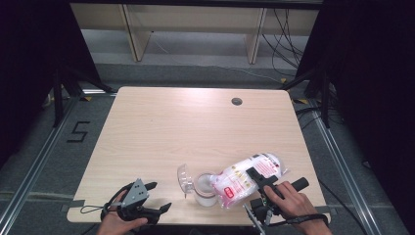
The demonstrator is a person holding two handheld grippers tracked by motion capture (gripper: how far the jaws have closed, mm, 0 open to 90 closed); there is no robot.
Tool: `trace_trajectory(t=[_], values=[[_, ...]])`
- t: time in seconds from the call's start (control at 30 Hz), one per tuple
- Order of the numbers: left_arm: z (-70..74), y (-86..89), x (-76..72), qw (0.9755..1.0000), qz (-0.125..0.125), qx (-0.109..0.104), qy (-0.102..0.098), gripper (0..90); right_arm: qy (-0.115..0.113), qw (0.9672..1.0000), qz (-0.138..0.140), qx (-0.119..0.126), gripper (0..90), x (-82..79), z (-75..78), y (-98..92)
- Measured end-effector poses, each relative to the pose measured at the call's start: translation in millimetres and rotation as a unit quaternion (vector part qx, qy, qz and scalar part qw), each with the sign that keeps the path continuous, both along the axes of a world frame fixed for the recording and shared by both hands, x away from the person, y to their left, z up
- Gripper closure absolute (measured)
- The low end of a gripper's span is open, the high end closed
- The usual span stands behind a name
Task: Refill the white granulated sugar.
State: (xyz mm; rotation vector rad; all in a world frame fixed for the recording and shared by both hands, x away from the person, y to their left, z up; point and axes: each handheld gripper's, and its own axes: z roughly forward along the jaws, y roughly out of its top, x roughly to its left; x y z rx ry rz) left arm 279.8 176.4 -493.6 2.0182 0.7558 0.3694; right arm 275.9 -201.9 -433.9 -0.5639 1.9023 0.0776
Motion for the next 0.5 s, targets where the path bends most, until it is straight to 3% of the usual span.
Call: trace_trajectory(t=[0.07,0.33,0.4,0.43,0.5], values=[[0.0,0.2,-0.1,1.0,0.0,0.0,0.0,16.6,0.009,0.9998,-0.01,0.012,69.2,-0.4,-1.1,-1.6],[-0.1,0.2,0.0,1.0,0.0,-0.001,0.001,16.7,0.013,0.9996,0.015,0.018,69.8,-0.1,2.8,-2.0],[0.4,0.3,-0.5,1.0,0.003,0.001,0.0,16.7,0.02,0.9993,0.005,0.031,69.8,-2.4,2.5,-2.5],[0.4,0.4,-0.5,1.0,0.002,0.001,0.0,16.7,0.018,0.9994,0.016,0.026,69.9,-1.8,4.1,-1.5],[0.6,0.7,-0.4,1.0,0.002,0.003,0.0,16.7,0.022,0.9988,0.016,0.041,69.9,-2.4,4.9,-2.1]])
